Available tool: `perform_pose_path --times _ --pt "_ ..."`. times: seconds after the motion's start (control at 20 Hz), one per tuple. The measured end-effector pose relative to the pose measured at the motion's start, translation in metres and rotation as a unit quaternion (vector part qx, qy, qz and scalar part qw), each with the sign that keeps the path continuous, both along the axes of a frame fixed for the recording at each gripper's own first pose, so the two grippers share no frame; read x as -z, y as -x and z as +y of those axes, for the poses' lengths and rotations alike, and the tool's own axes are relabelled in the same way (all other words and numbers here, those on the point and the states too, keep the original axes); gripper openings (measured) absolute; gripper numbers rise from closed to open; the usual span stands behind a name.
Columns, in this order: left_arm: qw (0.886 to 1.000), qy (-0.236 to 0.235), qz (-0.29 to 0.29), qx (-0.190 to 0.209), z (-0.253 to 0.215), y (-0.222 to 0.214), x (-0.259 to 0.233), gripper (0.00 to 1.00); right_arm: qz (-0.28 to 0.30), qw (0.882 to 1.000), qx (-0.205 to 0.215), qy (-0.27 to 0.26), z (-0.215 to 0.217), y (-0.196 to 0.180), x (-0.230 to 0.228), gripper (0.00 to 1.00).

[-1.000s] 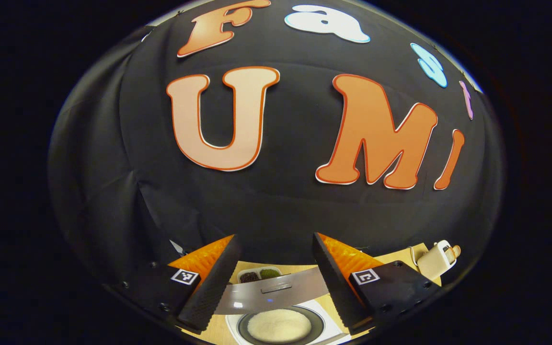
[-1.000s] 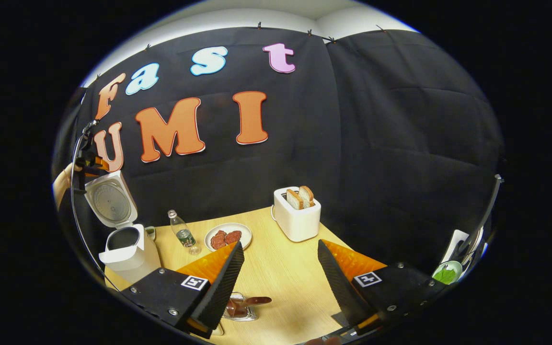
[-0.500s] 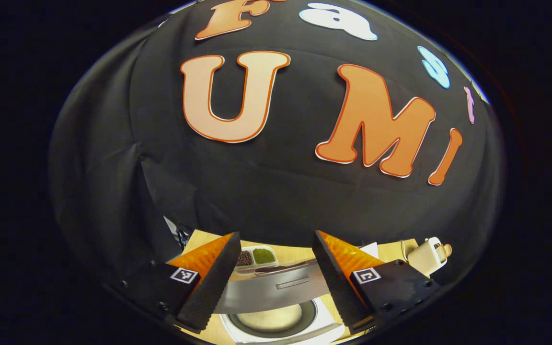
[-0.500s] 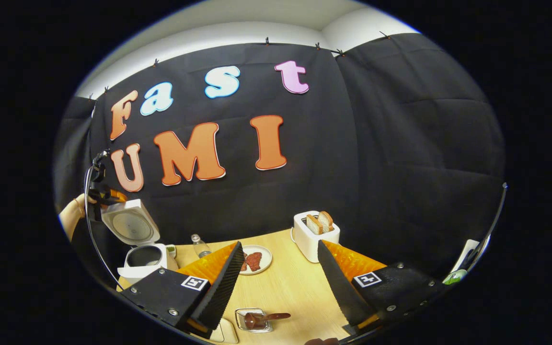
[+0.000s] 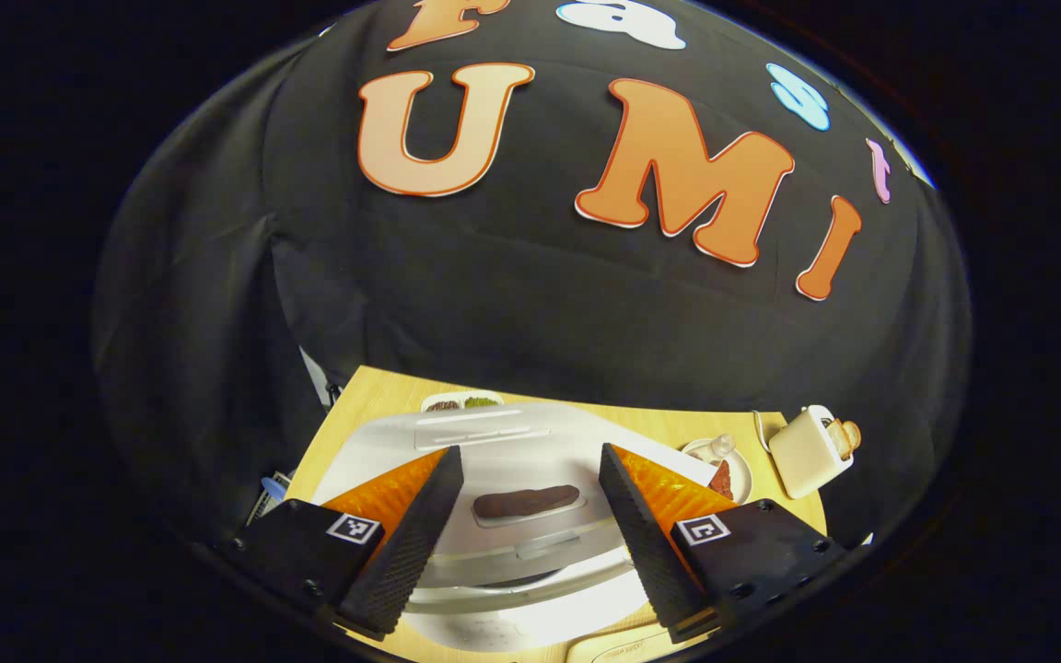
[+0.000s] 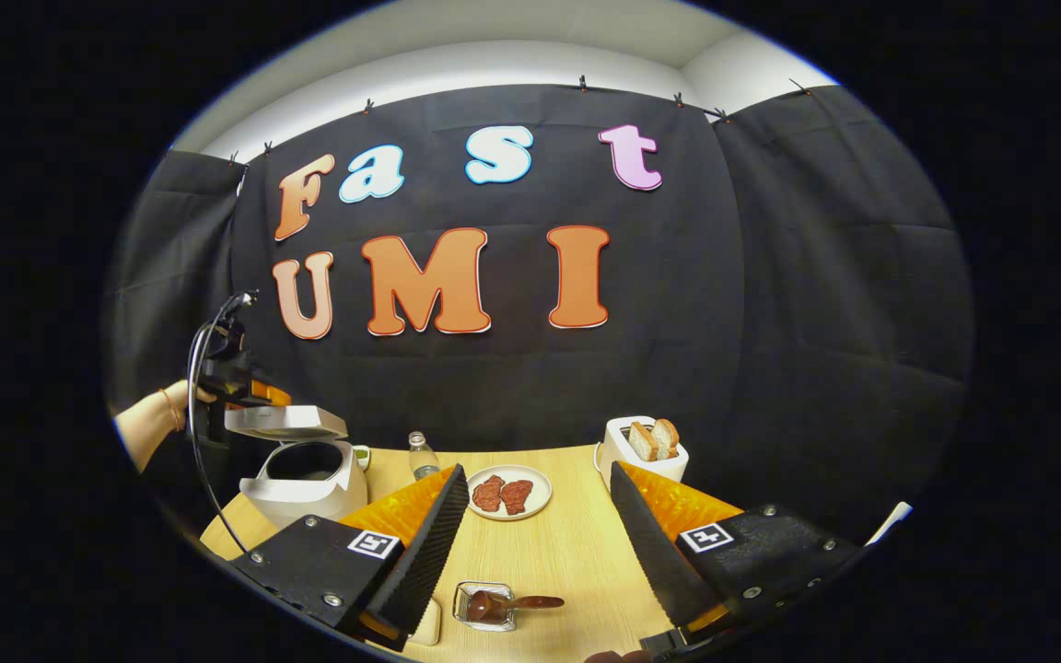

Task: Close the left gripper, press the button to open the rice cooker; take a wooden spoon from the chopstick holder with the right hand, scoop a spoonful of rice and pour it into the rice cooker, then put the wooden spoon back into the chopstick holder.

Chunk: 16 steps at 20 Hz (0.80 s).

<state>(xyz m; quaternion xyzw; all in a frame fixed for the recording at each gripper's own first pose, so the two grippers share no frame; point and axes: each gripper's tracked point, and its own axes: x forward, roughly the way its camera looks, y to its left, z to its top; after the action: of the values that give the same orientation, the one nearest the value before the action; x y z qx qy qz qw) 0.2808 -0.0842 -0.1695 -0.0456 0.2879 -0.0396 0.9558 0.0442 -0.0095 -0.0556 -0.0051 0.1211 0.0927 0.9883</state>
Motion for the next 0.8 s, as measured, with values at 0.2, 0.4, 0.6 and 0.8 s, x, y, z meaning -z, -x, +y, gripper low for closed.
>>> perform_pose_path --times 0.2,0.4,0.6,0.8 --pt "0.999 -0.027 0.001 -0.02 -0.004 0.022 0.041 1.0 0.014 1.0 -0.012 0.011 -0.008 0.008 0.011 0.95" --pt "0.999 -0.033 0.004 -0.037 -0.009 0.026 0.067 1.0 0.02 0.999 -0.014 0.021 -0.015 0.011 0.017 0.95" --pt "0.998 -0.042 0.01 -0.049 -0.007 0.028 0.088 1.0 0.025 1.0 -0.011 0.015 -0.022 0.008 0.021 0.95" --pt "0.997 -0.042 0.019 -0.061 -0.007 0.022 0.094 1.0 0.034 0.999 -0.006 0.013 -0.025 0.008 0.03 0.95"
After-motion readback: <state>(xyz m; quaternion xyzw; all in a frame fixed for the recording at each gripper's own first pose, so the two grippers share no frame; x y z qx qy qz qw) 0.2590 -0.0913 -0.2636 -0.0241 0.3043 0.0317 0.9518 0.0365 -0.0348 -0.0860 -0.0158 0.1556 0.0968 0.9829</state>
